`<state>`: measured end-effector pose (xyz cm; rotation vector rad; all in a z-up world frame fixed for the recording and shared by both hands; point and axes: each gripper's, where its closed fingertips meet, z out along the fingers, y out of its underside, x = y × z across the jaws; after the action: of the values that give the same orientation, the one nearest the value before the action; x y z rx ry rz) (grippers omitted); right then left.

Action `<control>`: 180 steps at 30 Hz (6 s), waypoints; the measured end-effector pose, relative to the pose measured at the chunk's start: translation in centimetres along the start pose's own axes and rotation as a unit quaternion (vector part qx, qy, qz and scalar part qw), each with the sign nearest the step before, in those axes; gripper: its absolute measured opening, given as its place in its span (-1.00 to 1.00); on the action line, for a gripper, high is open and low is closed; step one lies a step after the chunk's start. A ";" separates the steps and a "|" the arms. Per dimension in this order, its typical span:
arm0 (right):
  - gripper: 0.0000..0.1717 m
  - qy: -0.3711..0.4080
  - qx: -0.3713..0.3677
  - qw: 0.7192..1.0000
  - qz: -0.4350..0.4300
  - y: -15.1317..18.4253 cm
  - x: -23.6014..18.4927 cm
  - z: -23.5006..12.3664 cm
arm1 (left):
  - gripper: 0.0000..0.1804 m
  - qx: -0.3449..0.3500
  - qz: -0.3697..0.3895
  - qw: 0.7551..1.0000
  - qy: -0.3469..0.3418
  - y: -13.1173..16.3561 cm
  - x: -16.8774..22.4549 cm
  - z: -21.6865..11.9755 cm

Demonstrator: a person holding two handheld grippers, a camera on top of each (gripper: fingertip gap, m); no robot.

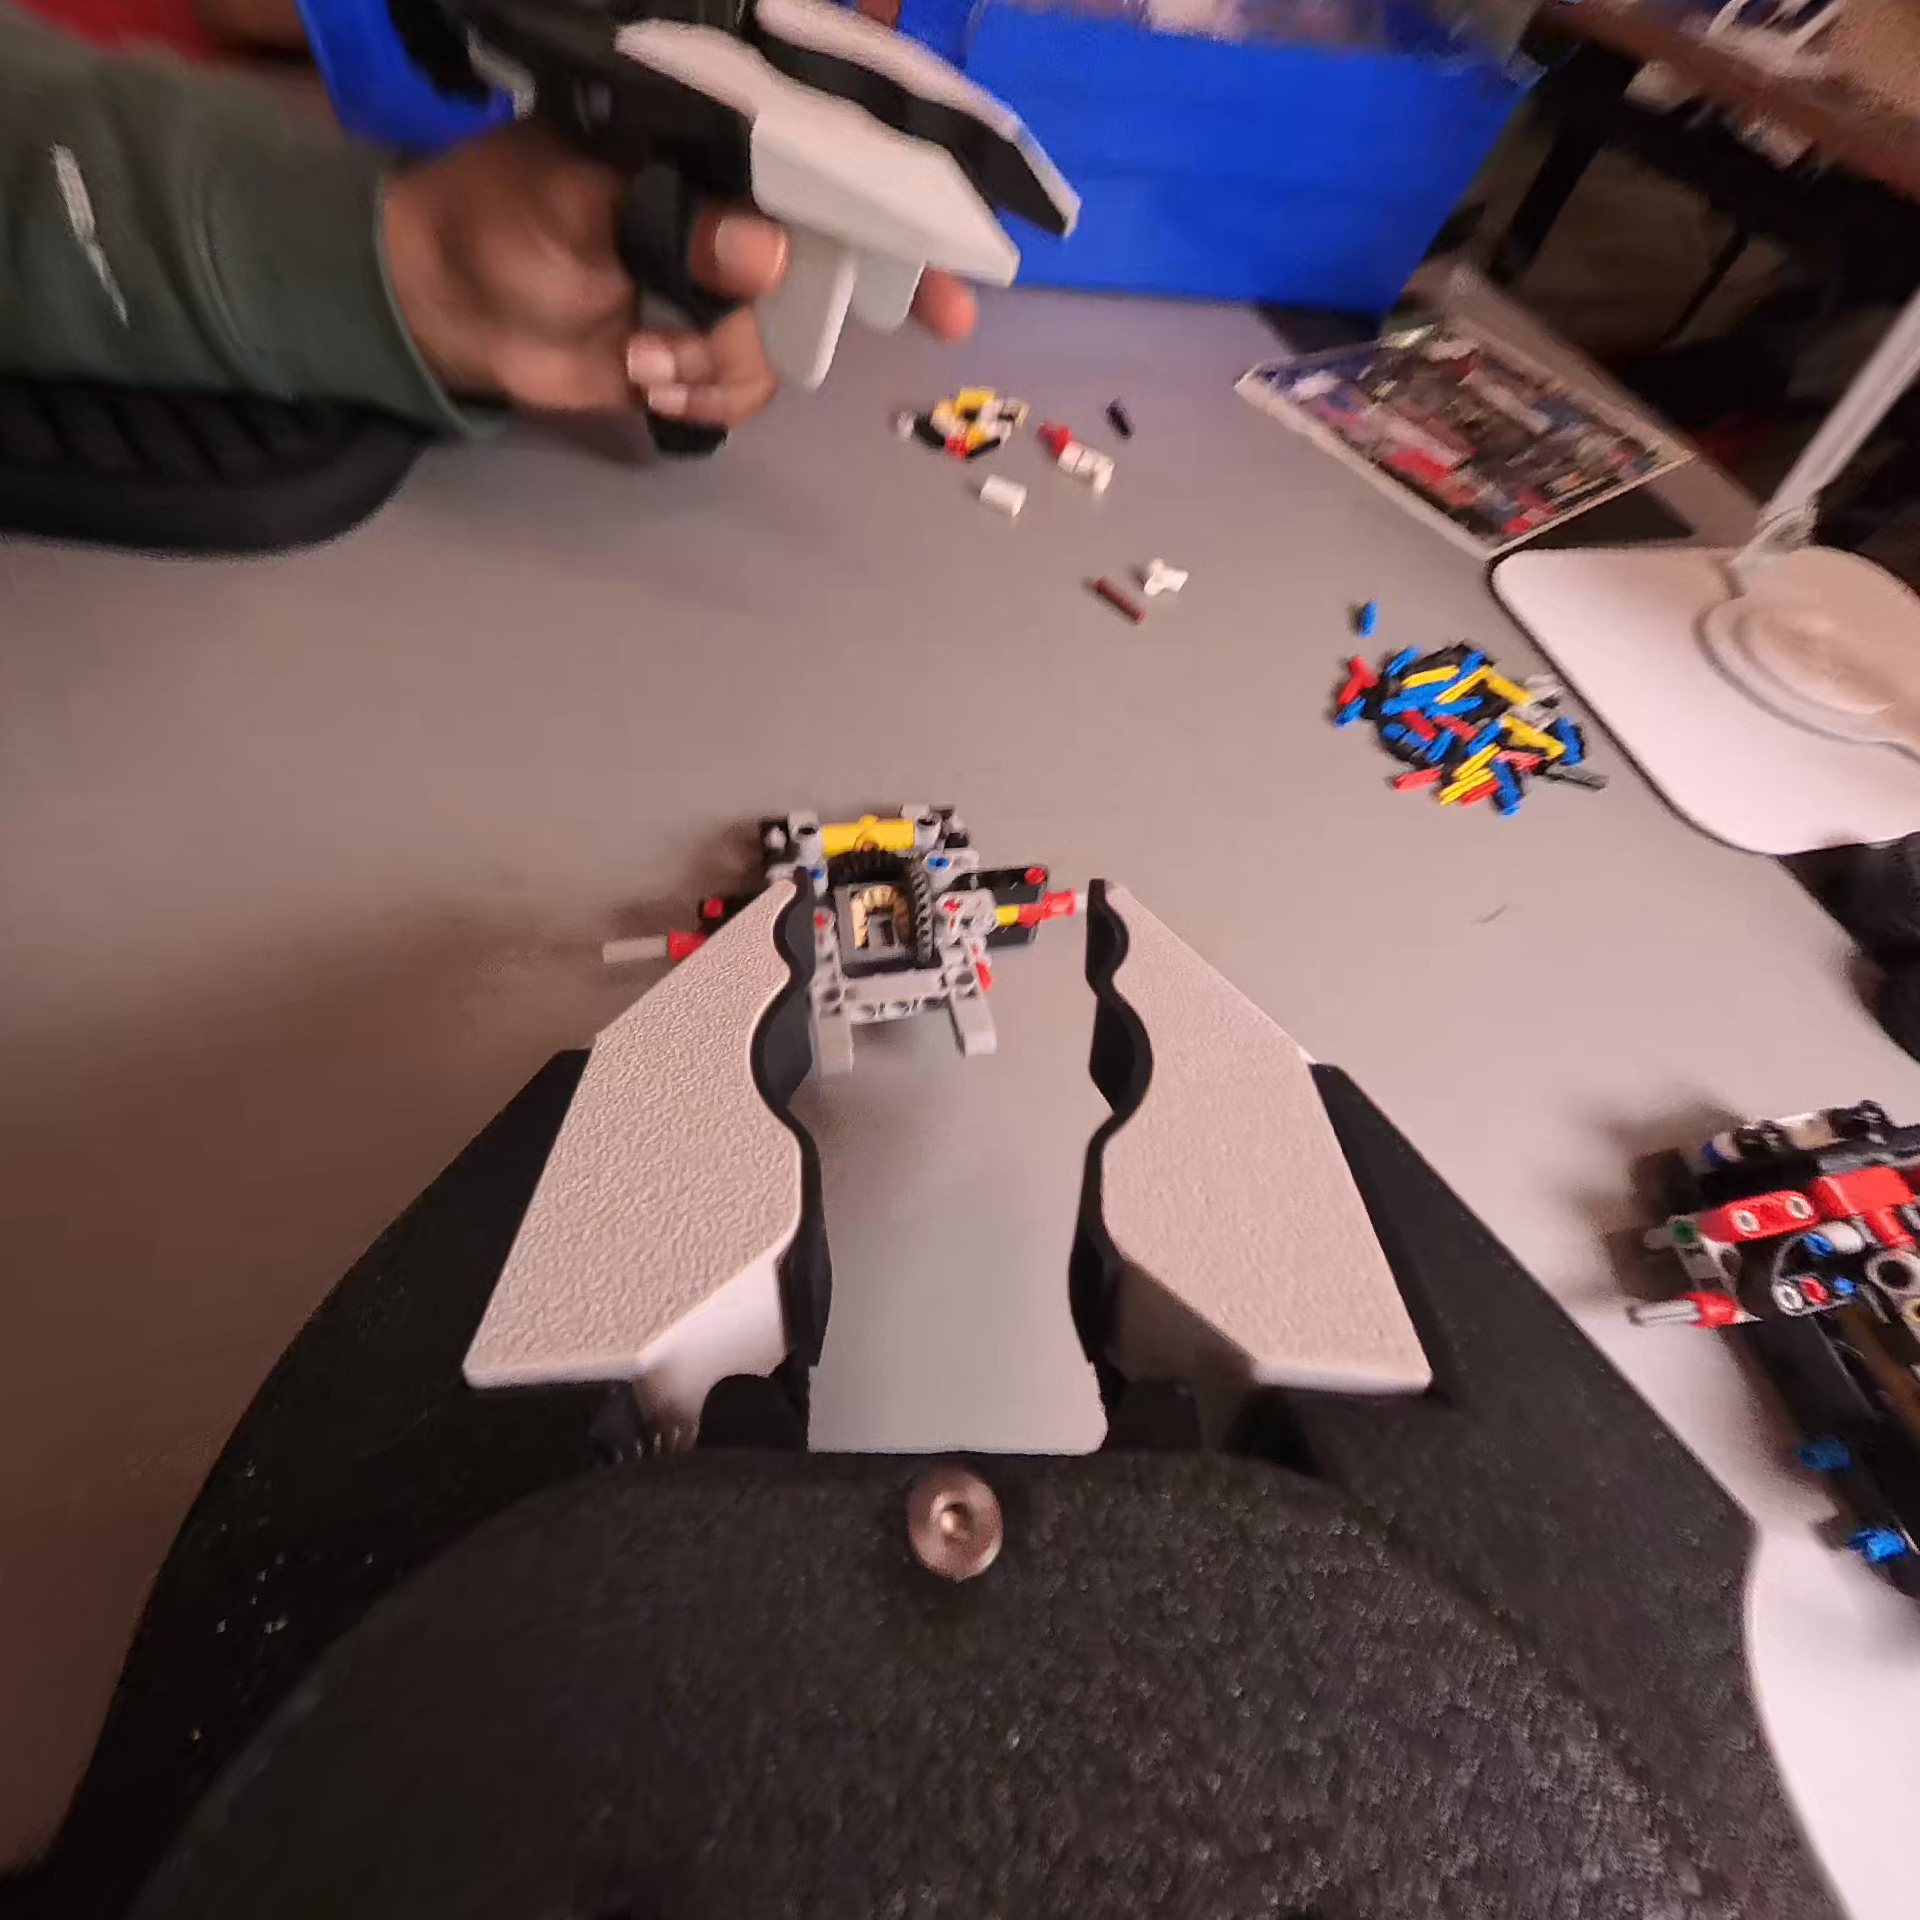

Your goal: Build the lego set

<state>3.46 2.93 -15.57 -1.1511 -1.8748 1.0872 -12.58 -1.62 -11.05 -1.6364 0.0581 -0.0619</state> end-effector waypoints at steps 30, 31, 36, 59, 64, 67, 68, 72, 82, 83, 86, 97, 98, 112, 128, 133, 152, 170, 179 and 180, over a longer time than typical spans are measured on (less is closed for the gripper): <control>-1.00 0.180 0.172 0.963 0.101 -2.8 6.5 -3.6 | -1.00 0.046 -0.019 0.996 -0.072 -2.0 -3.1 -1.5; -1.00 0.182 0.175 0.962 0.099 -2.9 6.6 -3.7 | -1.00 0.047 -0.019 0.996 -0.073 -2.1 -3.2 -1.6; -1.00 0.189 0.183 0.960 0.099 -3.0 6.9 -4.0 | -1.00 0.049 -0.020 0.996 -0.075 -2.1 -3.3 -1.6; -0.91 0.163 0.095 0.981 0.052 -0.5 6.0 -2.6 | -1.00 0.041 -0.021 0.997 -0.070 -1.6 -3.2 -1.3; -0.80 0.117 0.043 0.991 0.044 1.0 4.6 -1.8 | -1.00 0.035 -0.022 0.997 -0.066 -1.2 -3.1 -1.2; -0.58 0.054 -0.013 0.998 0.037 2.6 2.4 -0.6 | -1.00 0.034 -0.023 0.997 -0.065 -1.2 -3.0 -1.1; -0.46 0.041 -0.032 0.998 0.031 3.1 1.8 -0.2 | -1.00 0.034 -0.023 0.997 -0.064 -1.2 -3.0 -1.1; -0.24 0.007 -0.090 0.996 0.005 4.4 -0.1 1.2 | -0.99 0.034 -0.022 0.997 -0.060 -1.2 -2.8 -1.1; -0.51 0.000 -0.125 0.992 -0.015 4.9 -1.2 1.8 | -0.99 0.036 -0.016 0.998 -0.055 -1.5 -2.4 -1.1; -0.51 0.010 -0.129 0.992 -0.013 5.0 -0.9 1.9 | -0.99 0.036 -0.015 0.998 -0.055 -1.5 -2.4 -1.1; -0.51 0.045 -0.133 0.990 0.000 5.3 0.3 1.9 | -0.99 0.037 -0.013 0.998 -0.056 -1.6 -2.4 -1.1; -0.51 0.012 -0.122 0.992 -0.013 5.2 -0.8 1.9 | -0.98 0.036 -0.014 0.998 -0.055 -1.5 -2.4 -1.1; -0.51 0.014 -0.122 0.992 -0.016 5.2 -0.8 1.8 | -0.98 0.035 -0.012 0.998 -0.056 -1.6 -2.4 -1.1; -0.57 0.155 -0.018 0.988 -0.010 -2.0 7.9 -0.9 | -0.63 0.081 -0.002 0.992 -0.093 -8.3 -8.3 0.9; -0.69 0.320 -0.167 0.909 -0.206 -14.3 32.4 8.7 | -0.80 0.030 0.051 0.993 -0.107 -10.4 -13.3 9.2; -0.82 0.304 -0.211 0.903 -0.217 -13.0 34.0 9.7 | -0.82 -0.063 0.153 0.983 -0.083 -8.1 -13.9 13.9; -0.97 0.413 -0.039 0.910 0.007 -13.7 37.3 2.5 | -0.83 -0.122 0.250 0.955 -0.098 -8.6 -17.0 21.9; -0.86 0.390 0.023 0.908 0.152 -8.4 36.9 -0.6 | -0.96 -0.107 0.240 0.958 -0.118 -8.9 -17.9 22.8; -0.90 0.402 0.001 0.911 0.091 -8.6 35.0 -1.0 | -0.98 0.009 0.034 0.991 -0.128 -10.9 -19.6 21.7; -0.89 0.402 0.002 0.912 0.082 -9.0 34.7 -1.0 | -0.98 0.024 0.003 0.991 -0.131 -11.1 -20.1 21.4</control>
<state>-12.17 32.66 -3.00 -1.4808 -1.1369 0.5457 -30.99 21.87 -1.51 -1.5845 -0.1377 0.1552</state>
